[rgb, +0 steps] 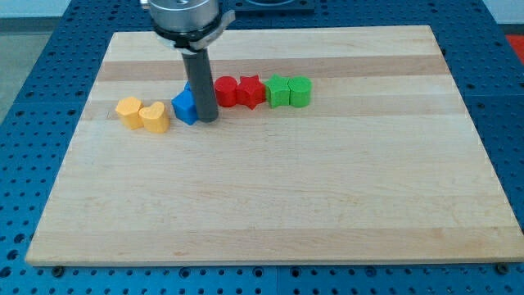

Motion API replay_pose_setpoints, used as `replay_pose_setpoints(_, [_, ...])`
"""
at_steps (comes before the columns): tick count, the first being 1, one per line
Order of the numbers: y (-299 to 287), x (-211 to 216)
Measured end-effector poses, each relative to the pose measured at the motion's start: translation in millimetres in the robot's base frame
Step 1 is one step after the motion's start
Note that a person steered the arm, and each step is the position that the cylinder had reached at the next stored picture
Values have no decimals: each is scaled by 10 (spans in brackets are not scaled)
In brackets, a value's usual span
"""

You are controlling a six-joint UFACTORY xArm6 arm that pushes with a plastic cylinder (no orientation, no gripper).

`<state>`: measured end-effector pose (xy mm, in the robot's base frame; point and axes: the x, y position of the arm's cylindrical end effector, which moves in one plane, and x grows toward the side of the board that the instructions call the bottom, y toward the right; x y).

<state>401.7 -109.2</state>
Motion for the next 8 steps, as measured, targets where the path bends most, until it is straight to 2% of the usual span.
replay_pose_setpoints(6, [-430, -518])
replay_pose_setpoints(8, [-437, -909])
